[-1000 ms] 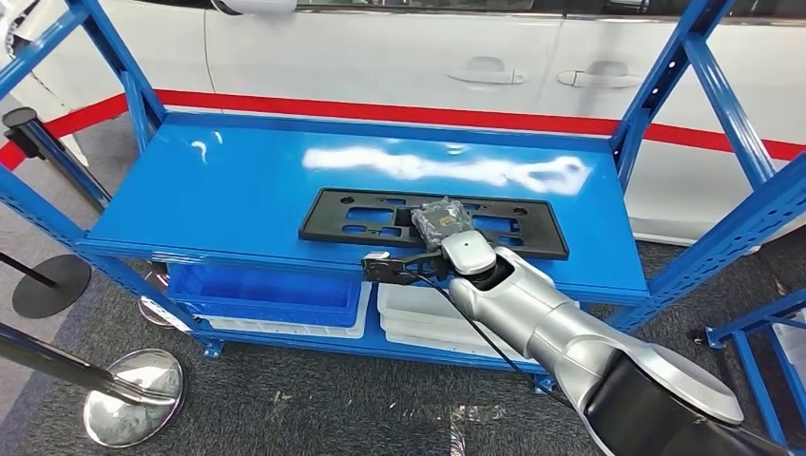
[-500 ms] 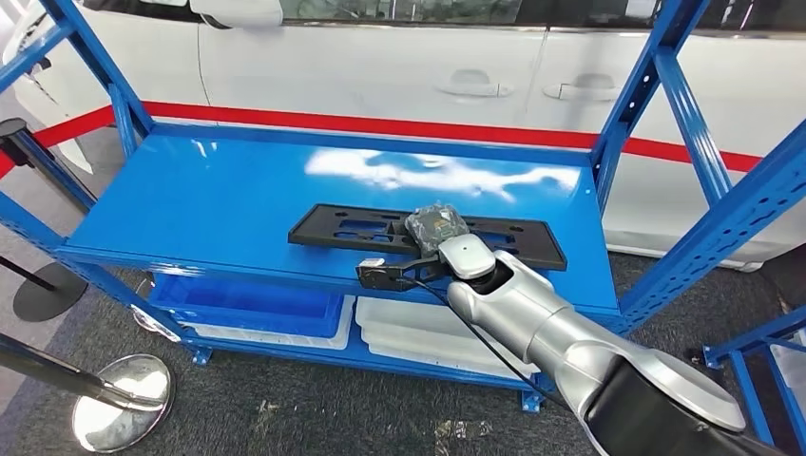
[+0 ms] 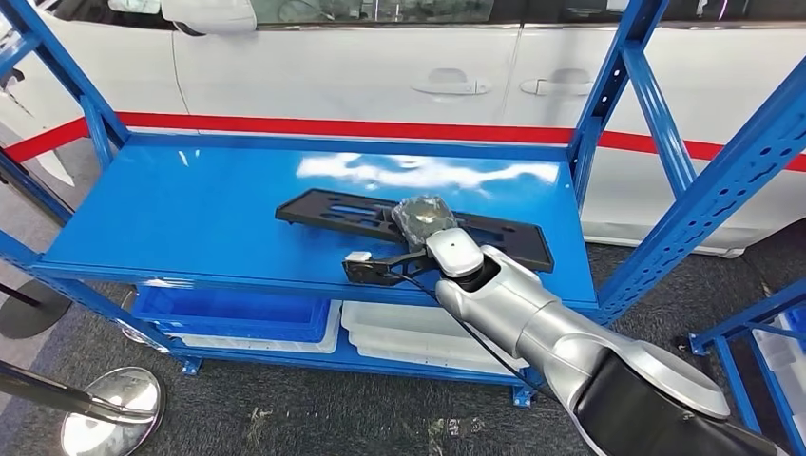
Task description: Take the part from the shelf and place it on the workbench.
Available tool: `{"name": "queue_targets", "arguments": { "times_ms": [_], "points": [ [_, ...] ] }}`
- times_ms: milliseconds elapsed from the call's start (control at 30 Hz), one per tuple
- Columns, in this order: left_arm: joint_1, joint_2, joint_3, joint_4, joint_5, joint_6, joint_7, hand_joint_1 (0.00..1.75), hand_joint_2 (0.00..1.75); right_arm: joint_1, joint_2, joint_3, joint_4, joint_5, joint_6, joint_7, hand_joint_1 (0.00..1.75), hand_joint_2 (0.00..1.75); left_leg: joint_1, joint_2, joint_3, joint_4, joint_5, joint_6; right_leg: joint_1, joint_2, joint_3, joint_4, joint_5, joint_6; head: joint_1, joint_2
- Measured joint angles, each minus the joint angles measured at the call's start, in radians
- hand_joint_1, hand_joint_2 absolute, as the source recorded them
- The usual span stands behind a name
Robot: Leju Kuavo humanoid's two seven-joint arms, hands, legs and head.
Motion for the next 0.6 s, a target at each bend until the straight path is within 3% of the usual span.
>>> {"name": "queue_targets", "arguments": {
  "times_ms": [600],
  "points": [
    [0.003,0.001,0.000,0.000,-0.015,-0.019,-0.034,0.00,0.00,-0.046,-0.018,0.000,-0.242,0.122,-0.032,0.006,1.75,1.75,-0.009,-0.002,-0.008,0.009,-0.004,0.005,-0.007,-0.001,-0.001,-0.016,0.005,0.007,-0.001,0.000]
  ]
}}
